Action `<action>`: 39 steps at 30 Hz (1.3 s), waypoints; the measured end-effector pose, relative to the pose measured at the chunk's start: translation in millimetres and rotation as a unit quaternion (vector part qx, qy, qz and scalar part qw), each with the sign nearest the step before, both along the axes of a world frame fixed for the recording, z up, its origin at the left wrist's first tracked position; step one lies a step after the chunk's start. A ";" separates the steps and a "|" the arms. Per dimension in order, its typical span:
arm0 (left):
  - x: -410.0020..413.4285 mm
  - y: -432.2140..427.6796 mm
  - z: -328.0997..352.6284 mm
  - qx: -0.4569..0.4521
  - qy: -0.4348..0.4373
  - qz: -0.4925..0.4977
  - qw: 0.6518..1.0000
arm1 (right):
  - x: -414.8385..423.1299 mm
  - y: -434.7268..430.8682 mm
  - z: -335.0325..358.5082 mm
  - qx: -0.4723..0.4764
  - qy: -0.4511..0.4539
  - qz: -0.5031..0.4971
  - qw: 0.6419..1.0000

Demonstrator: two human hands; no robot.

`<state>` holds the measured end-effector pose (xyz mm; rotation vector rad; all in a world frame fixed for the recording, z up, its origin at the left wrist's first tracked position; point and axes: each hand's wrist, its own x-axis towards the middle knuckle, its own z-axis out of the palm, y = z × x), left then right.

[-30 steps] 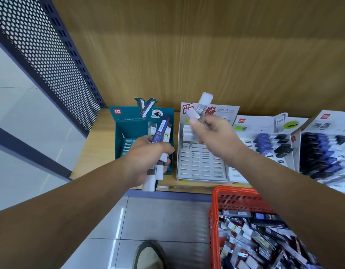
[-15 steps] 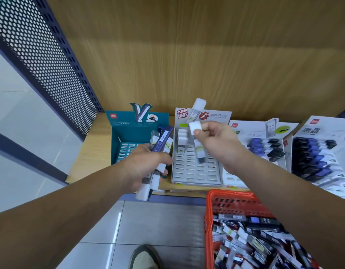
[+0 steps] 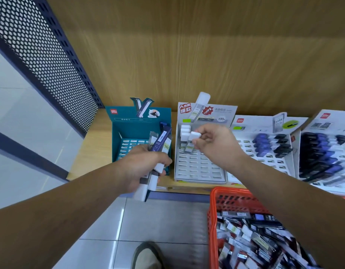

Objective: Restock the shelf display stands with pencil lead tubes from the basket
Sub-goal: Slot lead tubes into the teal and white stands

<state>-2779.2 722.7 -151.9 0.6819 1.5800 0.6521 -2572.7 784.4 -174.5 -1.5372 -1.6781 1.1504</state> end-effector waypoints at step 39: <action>24.5 -2.1 36.5 0.060 -0.103 -0.043 0.992 | 11.5 -21.3 50.0 -0.230 0.226 -0.124 0.938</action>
